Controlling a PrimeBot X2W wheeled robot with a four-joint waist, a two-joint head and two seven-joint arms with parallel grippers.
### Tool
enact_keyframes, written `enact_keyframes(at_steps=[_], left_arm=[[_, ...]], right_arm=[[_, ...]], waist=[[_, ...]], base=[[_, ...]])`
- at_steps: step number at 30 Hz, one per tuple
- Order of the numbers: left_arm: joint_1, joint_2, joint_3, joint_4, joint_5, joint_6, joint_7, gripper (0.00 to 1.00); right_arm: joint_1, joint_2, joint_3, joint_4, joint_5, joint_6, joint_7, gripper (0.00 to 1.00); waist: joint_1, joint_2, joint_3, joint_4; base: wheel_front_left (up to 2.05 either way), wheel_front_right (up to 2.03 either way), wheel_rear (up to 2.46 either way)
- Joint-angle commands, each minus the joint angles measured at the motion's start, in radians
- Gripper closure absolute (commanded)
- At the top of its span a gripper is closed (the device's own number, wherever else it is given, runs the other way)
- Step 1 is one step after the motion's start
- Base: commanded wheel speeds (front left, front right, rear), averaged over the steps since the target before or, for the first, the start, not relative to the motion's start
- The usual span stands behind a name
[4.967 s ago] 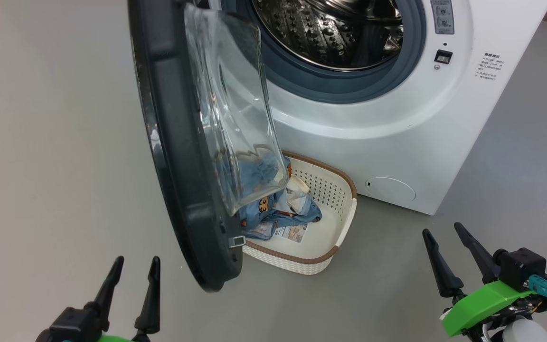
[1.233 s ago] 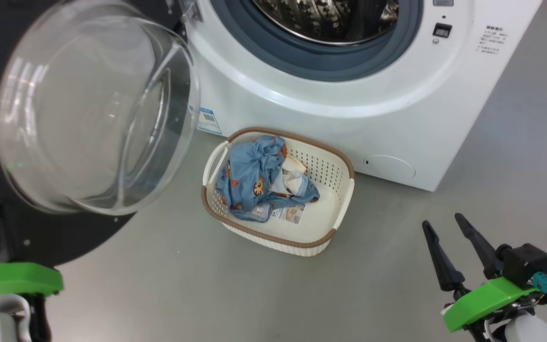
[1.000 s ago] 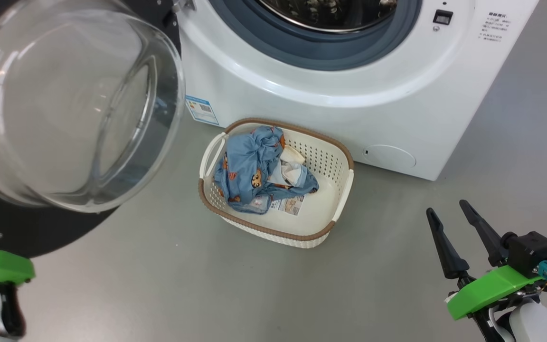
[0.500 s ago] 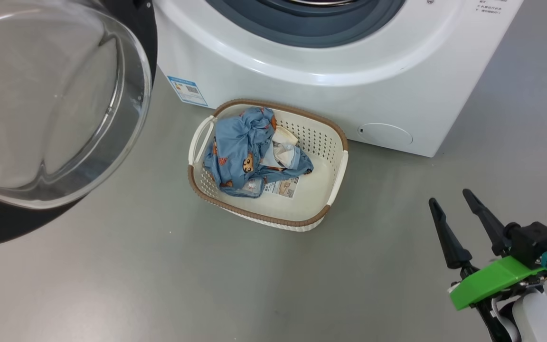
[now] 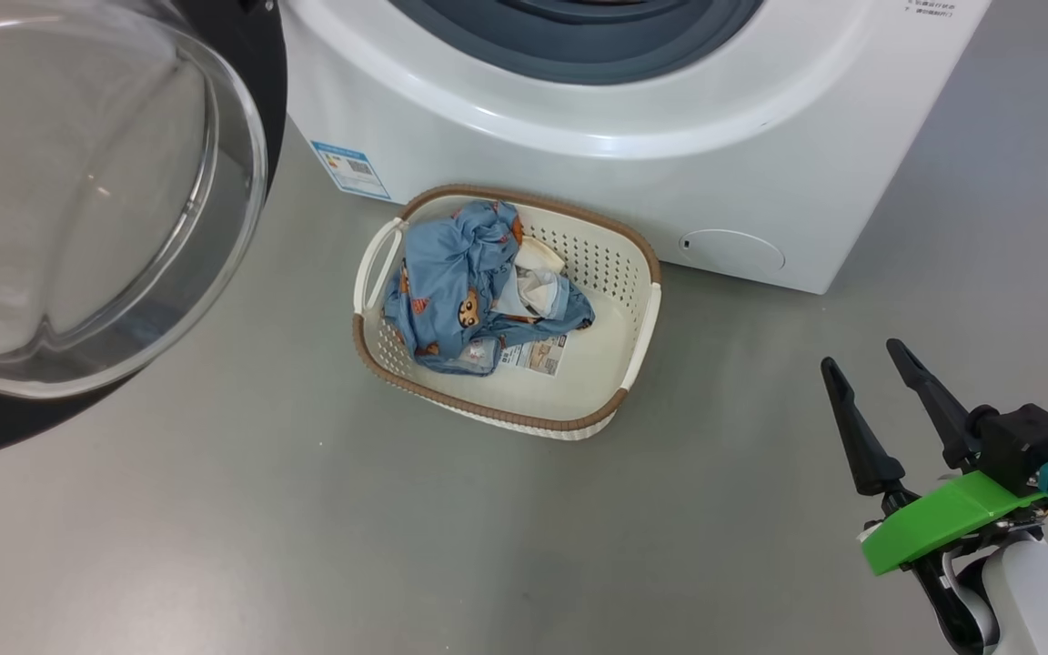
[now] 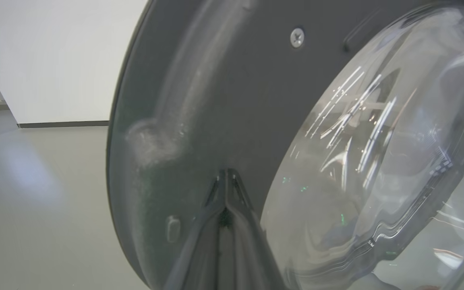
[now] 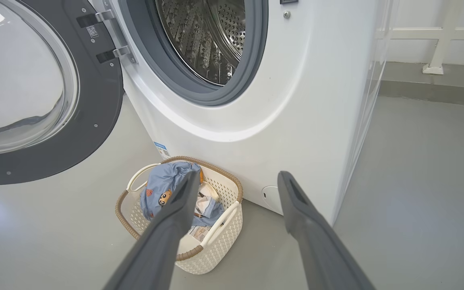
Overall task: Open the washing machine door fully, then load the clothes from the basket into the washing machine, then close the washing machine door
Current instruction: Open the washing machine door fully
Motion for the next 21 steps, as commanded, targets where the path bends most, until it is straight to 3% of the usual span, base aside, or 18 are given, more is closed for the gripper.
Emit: enact_keyframes(at_steps=[1, 7, 14, 21], left_arm=[[-0.022, 0.079, 0.031, -0.018, 0.013, -0.007, -0.005, 1.00], [0.004, 0.062, 0.035, -0.020, 0.012, -0.020, -0.005, 1.00], [0.090, 0.004, 0.021, -0.082, -0.001, -0.033, -0.005, 1.00], [0.208, -0.051, -0.062, -0.182, -0.027, -0.036, -0.005, 1.00]], right_arm=[[-0.005, 0.000, 0.025, -0.019, -0.006, 0.002, -0.012, 0.00], [0.008, 0.006, 0.027, -0.013, -0.002, 0.002, -0.012, 0.00], [0.027, 0.012, 0.023, -0.013, 0.004, 0.002, -0.012, 0.00], [0.055, 0.017, 0.016, -0.011, 0.012, 0.002, -0.012, 0.00]], waist=[[0.0000, -0.0001, -0.007, 0.000], [0.0000, -0.0001, -0.037, -0.002], [0.0000, -0.0001, -0.089, -0.005], [0.0000, -0.0001, -0.143, -0.014]], base=[[0.00, 0.00, 0.00], [0.00, 0.00, 0.00], [0.00, 0.00, 0.00], [0.00, 0.00, 0.00]])
